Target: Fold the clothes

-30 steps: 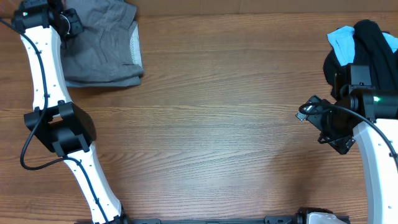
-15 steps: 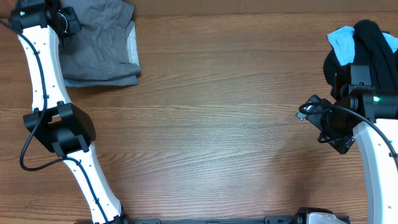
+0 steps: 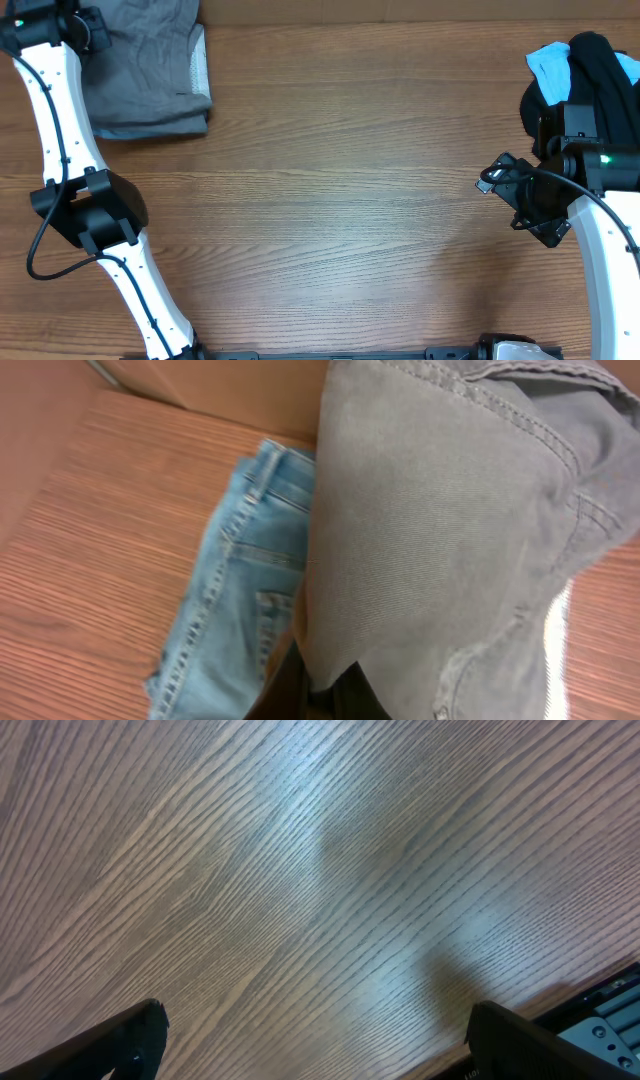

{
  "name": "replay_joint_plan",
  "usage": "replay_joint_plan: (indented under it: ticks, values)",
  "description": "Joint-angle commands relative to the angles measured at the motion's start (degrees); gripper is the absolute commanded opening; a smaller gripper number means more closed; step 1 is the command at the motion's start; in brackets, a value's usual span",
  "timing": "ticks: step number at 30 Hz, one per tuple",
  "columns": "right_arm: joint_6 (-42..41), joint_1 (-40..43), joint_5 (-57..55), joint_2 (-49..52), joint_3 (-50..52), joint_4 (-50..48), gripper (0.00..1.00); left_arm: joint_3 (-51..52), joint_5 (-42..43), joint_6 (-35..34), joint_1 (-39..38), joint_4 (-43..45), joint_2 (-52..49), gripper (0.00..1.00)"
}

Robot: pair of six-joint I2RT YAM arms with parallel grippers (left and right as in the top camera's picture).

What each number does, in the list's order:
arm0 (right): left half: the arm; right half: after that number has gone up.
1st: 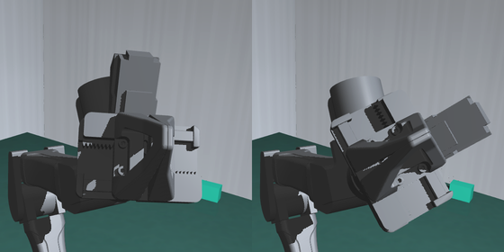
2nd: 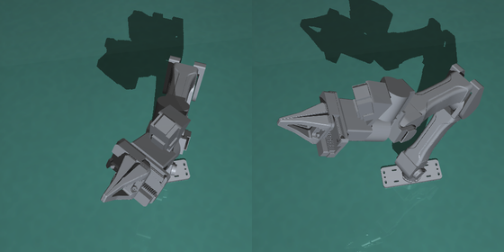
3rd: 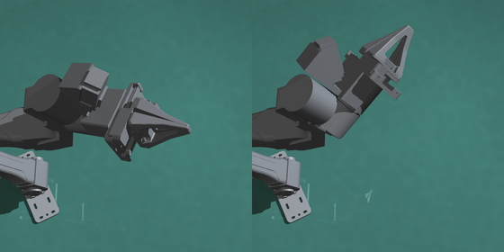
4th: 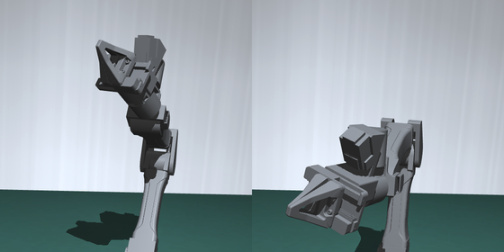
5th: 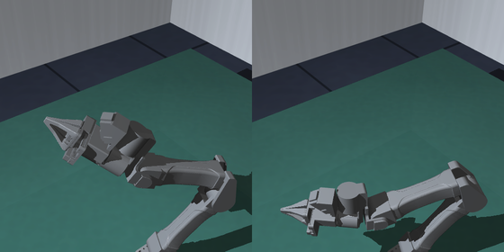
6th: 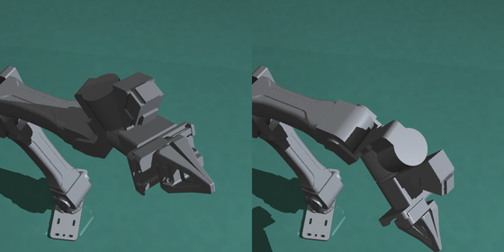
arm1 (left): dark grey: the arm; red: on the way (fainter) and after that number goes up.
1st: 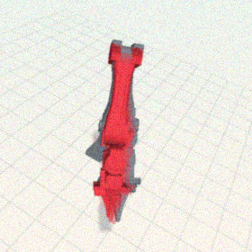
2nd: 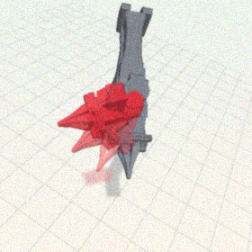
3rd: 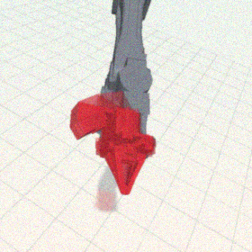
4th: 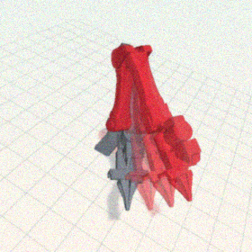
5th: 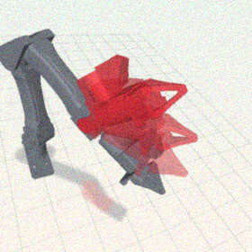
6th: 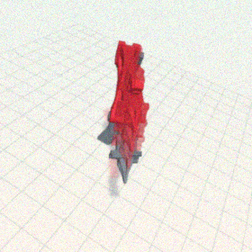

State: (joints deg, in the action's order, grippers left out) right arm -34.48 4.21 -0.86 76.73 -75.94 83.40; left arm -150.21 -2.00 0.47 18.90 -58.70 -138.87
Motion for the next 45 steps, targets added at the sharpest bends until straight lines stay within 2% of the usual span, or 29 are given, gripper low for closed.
replay_joint_plan:
  ticks: [1, 28, 34, 35, 36, 37, 38, 41, 43, 45]
  values:
    - [0.24, 0.33, -0.57, -0.09, 0.24, -0.13, 1.00, -2.51, -2.47, 2.62, 2.91, 2.62, 0.52, 0.04]
    - [0.22, 0.33, -0.57, -0.09, 0.24, 3.78, 1.00, -0.55, -3.78, 6.34, 6.62, 14.84, -5.14, 0.07]
    - [0.00, 0.33, -0.55, -0.09, 0.24, 4.52, 1.00, -0.52, -6.16, 7.26, 7.10, 15.04, -5.97, 0.04]
    - [0.00, 0.33, -0.52, -0.09, 0.24, 4.63, 1.00, -0.55, -6.73, 7.26, 7.15, 14.71, -6.36, 0.12]
    - [0.00, 0.33, -0.52, -0.09, 0.24, 4.74, 1.00, -0.55, -7.02, 7.26, 7.23, 14.25, -6.80, 0.33]
    - [-0.02, 0.33, -0.52, -0.09, 0.24, 4.79, 1.00, -0.55, -6.99, 7.26, 7.34, 13.64, -7.04, 0.43]
    - [0.00, 0.33, -0.52, -0.09, 0.24, 4.81, 1.00, -0.52, -6.95, 7.21, 7.41, 12.87, -7.23, 0.48]
    - [0.00, 0.33, -0.52, -0.09, 0.24, 4.85, 1.00, -0.52, -6.97, 5.33, 7.39, 12.07, -7.41, 0.77]
    - [0.02, 0.33, -0.57, -0.09, 0.24, 5.18, 1.00, -0.61, -6.95, 2.78, 7.10, 12.48, -6.97, 0.80]
    - [0.02, 0.33, -0.57, -0.09, 0.24, 5.60, 1.00, -0.68, -6.91, 2.03, 6.58, 12.48, -6.16, 0.76]
